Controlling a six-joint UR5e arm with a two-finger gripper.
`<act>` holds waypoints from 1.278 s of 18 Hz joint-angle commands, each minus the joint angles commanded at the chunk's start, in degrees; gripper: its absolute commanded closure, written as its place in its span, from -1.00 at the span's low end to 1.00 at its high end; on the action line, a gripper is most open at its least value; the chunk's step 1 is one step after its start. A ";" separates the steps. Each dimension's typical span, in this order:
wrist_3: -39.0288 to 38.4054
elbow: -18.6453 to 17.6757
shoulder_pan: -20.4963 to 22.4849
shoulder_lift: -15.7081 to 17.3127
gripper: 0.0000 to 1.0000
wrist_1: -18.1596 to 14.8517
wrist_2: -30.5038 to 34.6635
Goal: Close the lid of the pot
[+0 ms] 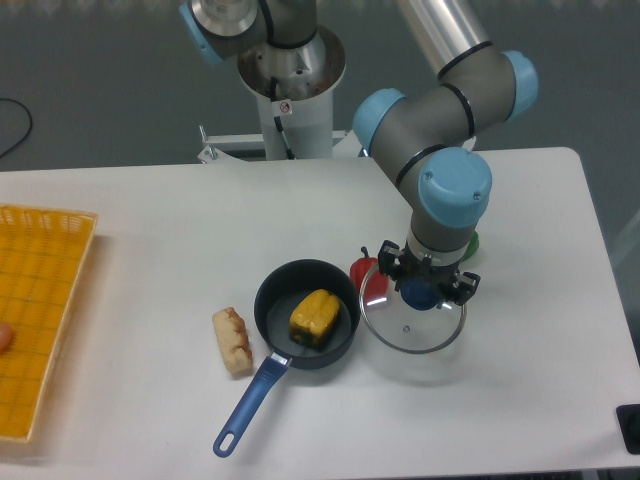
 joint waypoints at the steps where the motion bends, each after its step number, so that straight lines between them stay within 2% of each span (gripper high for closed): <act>1: 0.00 0.00 0.00 0.00 -0.05 0.09 0.00; 14: -0.17 -0.53 -0.17 0.70 -0.05 0.18 -0.09; 23: -2.37 -0.70 -4.21 2.02 -0.05 0.18 -0.18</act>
